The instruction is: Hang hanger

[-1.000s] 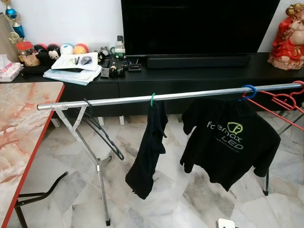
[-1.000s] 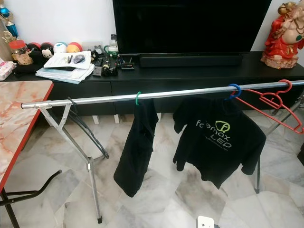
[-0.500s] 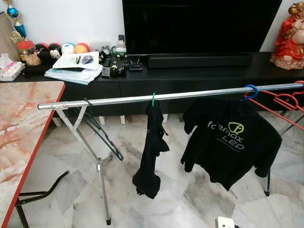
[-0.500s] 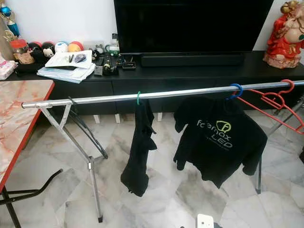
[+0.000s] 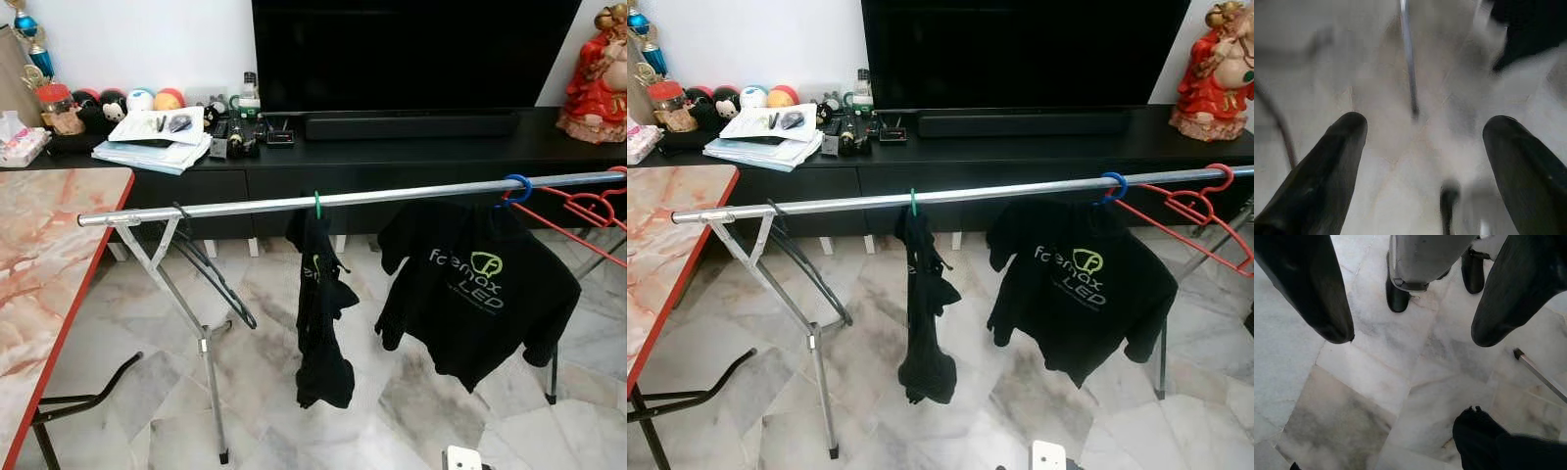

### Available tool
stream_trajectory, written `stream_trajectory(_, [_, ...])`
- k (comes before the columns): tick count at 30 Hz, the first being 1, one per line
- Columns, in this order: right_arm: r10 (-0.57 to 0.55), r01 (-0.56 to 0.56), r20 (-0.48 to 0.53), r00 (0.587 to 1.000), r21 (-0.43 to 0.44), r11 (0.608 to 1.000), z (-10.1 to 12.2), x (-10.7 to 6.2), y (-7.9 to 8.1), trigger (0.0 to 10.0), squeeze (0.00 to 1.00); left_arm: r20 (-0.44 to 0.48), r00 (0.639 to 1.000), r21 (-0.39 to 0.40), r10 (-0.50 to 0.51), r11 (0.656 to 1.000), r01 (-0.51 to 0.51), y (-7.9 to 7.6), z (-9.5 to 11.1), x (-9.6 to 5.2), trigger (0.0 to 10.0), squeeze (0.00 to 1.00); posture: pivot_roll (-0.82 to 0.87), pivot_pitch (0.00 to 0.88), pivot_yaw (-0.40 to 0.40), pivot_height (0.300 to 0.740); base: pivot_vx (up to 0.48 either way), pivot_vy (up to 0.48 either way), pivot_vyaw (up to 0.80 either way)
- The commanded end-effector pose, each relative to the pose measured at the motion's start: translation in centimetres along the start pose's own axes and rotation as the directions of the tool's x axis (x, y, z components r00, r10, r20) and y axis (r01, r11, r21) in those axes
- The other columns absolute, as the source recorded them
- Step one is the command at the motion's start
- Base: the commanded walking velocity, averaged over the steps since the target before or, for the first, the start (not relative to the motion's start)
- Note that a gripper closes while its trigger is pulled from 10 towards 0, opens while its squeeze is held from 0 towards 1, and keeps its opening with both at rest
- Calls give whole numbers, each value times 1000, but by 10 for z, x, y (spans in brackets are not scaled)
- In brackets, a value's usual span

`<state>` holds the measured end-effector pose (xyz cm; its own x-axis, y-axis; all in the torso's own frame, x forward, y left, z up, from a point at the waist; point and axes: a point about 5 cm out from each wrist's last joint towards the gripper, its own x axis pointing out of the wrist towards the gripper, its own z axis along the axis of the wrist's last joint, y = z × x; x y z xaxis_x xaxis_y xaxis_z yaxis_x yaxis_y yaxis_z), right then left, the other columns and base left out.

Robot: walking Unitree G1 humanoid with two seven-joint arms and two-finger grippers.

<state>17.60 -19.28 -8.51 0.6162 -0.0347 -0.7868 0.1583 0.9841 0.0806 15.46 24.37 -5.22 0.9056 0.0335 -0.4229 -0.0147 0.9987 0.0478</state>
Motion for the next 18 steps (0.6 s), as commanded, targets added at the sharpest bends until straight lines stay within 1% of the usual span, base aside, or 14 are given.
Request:
stream_trajectory(1, [3,-3,7,1000,9,1000,1,1,3,10000,0,394,914,114,-102,992,62,-19,110,54,10000,0,18,45,16,740,0,0,0])
stream_trajectory(2, [2,-2,7,1000,9,1000,1,1,2,10000,0,467,875,127,-127,989,76,-26,135,60,10000,0,17,45,15,740,0,0,0])
stream_trajectory(3, [1,-1,8,1000,9,1000,1,0,2,10000,0,476,867,125,-149,987,101,-29,141,62,10000,0,17,43,13,740,0,0,0])
stream_trajectory(4, [-1,1,7,1000,7,1000,1,0,1,10000,0,471,864,139,-181,982,130,-35,143,61,10000,0,14,40,14,740,0,0,0])
stream_trajectory(6, [-3,3,9,1000,5,1000,1,0,0,10000,0,480,844,186,-238,968,167,-47,149,53,10000,0,8,37,14,740,0,0,0])
stream_trajectory(7, [-4,4,12,1000,4,1000,1,0,-1,10000,0,503,828,196,-246,966,168,-53,153,48,10000,0,5,35,12,740,0,0,0])
stream_trajectory(8, [-4,4,12,1000,4,1000,1,0,-1,10000,0,503,828,196,-246,966,168,-53,153,48,10000,0,5,35,12,740,0,0,0])
stream_trajectory(9, [-5,5,12,1000,1,1000,0,-1,-2,10000,0,517,824,181,-230,971,157,-54,155,45,10000,0,2,32,11,740,0,0,0])
stream_trajectory(11, [-5,5,12,1000,-1,1000,0,-1,-2,10000,0,520,825,175,-220,973,150,-54,155,43,10000,0,0,32,11,740,0,0,0])
stream_trajectory(12, [-6,6,13,1000,-1,1000,0,-1,-3,10000,0,518,831,154,-203,978,142,-53,156,38,10000,0,-2,33,10,740,0,0,0])
stream_trajectory(14, [-7,7,14,1000,-2,1000,-1,-1,-4,10000,0,505,840,145,-199,979,144,-52,154,31,10000,0,5,31,8,740,0,0,0])
stream_trajectory(15, [-6,6,15,1000,-4,1000,-2,-2,-4,10000,0,450,868,154,-209,976,154,-49,141,24,10000,0,9,27,8,740,0,0,0])
stream_trajectory(17, [-5,6,17,1000,-3,1000,-2,-2,-4,10000,0,403,889,171,-216,972,159,-46,130,20,10000,0,9,26,6,740,0,0,0])
stream_trajectory(18, [-5,5,21,1000,0,1000,-2,-2,-4,10000,0,345,915,171,-210,972,159,-42,117,20,10000,0,16,24,3,740,0,0,0])
